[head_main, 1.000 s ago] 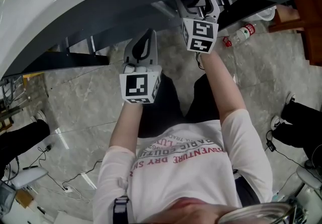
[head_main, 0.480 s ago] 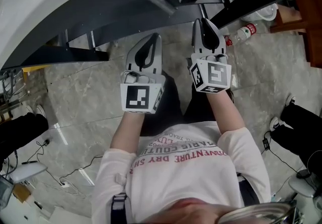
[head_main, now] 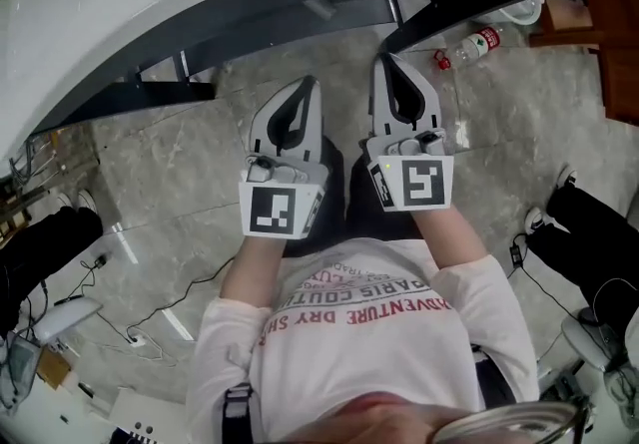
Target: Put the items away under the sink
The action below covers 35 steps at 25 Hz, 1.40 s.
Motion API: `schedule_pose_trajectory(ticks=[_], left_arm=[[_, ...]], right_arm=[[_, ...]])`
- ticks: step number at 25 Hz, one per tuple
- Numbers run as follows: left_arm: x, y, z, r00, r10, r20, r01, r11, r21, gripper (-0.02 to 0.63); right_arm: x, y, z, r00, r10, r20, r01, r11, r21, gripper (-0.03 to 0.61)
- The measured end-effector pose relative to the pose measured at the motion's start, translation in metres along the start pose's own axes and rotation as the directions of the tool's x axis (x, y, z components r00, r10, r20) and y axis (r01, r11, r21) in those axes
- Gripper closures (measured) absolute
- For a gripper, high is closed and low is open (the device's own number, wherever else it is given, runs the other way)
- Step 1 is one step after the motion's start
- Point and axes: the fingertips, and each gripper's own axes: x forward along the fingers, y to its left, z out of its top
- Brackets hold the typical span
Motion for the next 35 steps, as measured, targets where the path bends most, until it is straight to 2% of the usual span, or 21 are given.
schedule_pose_trajectory(ticks=[8,12,15,19,23,29,35], left_arm=[[-0.015,-0.015,0.104,0.997,0.021,-0.075,-0.022,1.000,-0.022,0.591],[-0.024,-0.018,0.173,0.994,0.064,-0.087,-0.067,0.997,-0.030,0.591],[-0.035,-0.019,0.229,0.991,0.100,-0.085,-0.104,0.993,-0.047,0.591],[-0.055,-0.017,0.304,0.985,0.159,-0.062,-0.159,0.987,0.004,0.591],[-0.069,-0.008,0.367,0.979,0.204,-0.029,-0.204,0.979,-0.011,0.591],[-0.078,0.003,0.438,0.968,0.244,0.057,-0.246,0.969,0.027,0.591],[-0.087,0.008,0.465,0.957,0.276,0.083,-0.281,0.958,0.053,0.591]], right_arm=[[-0.015,0.011,0.114,0.996,0.030,-0.086,-0.031,0.999,-0.008,0.554],[-0.014,0.020,0.181,0.990,0.064,-0.122,-0.064,0.998,0.003,0.554],[-0.017,0.034,0.236,0.987,0.096,-0.131,-0.097,0.995,-0.005,0.554],[-0.019,0.055,0.308,0.985,0.127,-0.119,-0.127,0.992,0.005,0.554],[-0.016,0.074,0.368,0.985,0.145,-0.096,-0.148,0.989,-0.020,0.554],[-0.010,0.083,0.423,0.985,0.160,-0.065,-0.160,0.987,0.003,0.554],[-0.007,0.086,0.447,0.985,0.164,-0.050,-0.163,0.986,0.027,0.554]])
